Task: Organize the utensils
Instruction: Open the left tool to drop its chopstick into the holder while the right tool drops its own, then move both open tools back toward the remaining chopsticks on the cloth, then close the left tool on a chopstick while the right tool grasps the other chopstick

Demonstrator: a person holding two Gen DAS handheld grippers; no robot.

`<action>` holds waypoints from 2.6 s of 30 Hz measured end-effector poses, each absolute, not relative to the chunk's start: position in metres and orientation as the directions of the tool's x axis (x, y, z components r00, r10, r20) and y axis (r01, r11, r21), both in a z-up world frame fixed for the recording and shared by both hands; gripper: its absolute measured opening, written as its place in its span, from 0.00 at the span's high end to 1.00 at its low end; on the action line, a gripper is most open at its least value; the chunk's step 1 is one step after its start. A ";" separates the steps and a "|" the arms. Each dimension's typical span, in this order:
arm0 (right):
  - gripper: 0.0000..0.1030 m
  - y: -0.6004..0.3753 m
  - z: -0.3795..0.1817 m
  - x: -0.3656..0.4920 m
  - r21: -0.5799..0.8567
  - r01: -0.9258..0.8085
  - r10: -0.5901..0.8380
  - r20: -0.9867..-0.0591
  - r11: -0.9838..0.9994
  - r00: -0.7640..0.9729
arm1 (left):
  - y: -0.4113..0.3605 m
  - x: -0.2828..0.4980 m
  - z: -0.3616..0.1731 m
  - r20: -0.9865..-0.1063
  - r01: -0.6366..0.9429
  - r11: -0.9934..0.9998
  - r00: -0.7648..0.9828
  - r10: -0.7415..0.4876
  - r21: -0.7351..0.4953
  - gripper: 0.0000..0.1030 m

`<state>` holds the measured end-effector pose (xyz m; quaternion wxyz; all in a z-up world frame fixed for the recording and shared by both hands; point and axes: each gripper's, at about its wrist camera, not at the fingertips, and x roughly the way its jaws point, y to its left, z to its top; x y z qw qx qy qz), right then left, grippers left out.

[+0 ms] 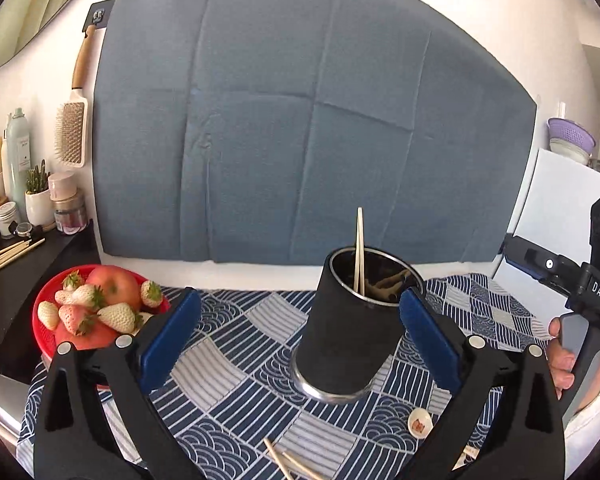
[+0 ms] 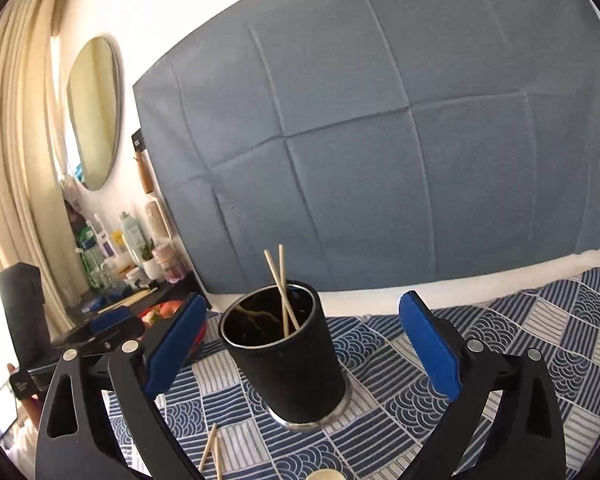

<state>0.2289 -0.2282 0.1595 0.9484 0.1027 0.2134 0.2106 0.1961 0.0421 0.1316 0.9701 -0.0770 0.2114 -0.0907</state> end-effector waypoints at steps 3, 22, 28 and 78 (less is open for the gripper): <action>0.09 -0.235 0.154 0.228 0.303 -0.335 0.439 -0.407 0.892 0.801 | 0.042 0.188 0.130 -0.446 0.096 0.979 0.879 -0.169 -0.182 0.06; 0.09 -0.213 0.102 0.184 0.205 -0.462 0.489 -0.572 0.863 0.659 | 0.059 0.132 0.077 -0.577 -0.027 0.986 0.814 -0.073 -0.164 0.06; 0.09 -0.181 0.083 0.171 0.158 -0.500 0.474 -0.640 0.851 0.605 | 0.073 0.132 0.060 -0.617 -0.013 0.982 0.779 -0.108 -0.188 0.06; 0.08 -0.095 -0.016 0.180 0.013 -0.738 0.323 -0.904 0.675 0.279 | 0.021 0.182 -0.022 -0.903 0.130 0.992 0.427 -0.050 0.006 0.04</action>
